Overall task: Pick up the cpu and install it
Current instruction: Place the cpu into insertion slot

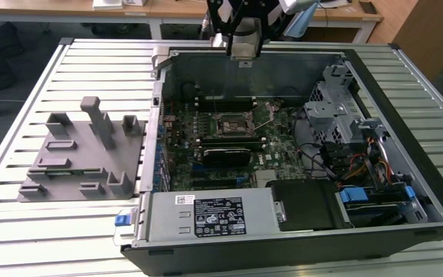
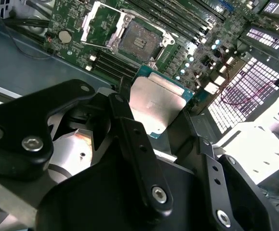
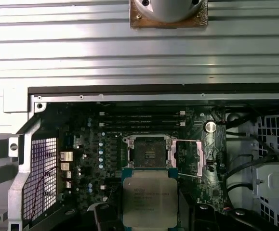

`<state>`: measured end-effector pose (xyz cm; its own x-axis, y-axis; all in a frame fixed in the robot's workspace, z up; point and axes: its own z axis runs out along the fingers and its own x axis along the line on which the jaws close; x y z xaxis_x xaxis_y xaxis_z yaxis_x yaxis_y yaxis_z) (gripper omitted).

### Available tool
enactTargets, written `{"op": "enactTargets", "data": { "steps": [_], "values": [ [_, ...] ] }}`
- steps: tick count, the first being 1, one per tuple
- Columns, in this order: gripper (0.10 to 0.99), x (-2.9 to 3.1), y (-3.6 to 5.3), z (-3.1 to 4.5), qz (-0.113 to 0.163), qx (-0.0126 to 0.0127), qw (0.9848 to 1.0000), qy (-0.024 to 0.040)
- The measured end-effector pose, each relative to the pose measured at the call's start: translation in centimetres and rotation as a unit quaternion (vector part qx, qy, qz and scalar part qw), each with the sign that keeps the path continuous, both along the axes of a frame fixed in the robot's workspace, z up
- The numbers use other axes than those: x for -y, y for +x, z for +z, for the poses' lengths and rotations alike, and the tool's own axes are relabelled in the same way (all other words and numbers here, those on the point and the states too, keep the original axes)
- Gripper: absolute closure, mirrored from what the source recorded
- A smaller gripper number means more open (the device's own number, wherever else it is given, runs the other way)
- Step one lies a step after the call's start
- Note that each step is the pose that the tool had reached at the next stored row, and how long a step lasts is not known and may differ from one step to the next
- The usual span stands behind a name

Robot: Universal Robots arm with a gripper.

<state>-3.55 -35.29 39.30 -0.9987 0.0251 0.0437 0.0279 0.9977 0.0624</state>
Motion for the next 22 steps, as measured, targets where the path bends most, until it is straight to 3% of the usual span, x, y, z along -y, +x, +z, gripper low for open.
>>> {"op": "enactTargets", "data": {
  "steps": [8, 22],
  "values": [
    [0.541, 0.0, 0.0, -0.07, -0.044, 0.0003, 0.999, 0.0001],
    [0.541, -0.02, 0.0, -0.13, -0.109, 0.0003, 0.994, 0.0001]
  ]
}}
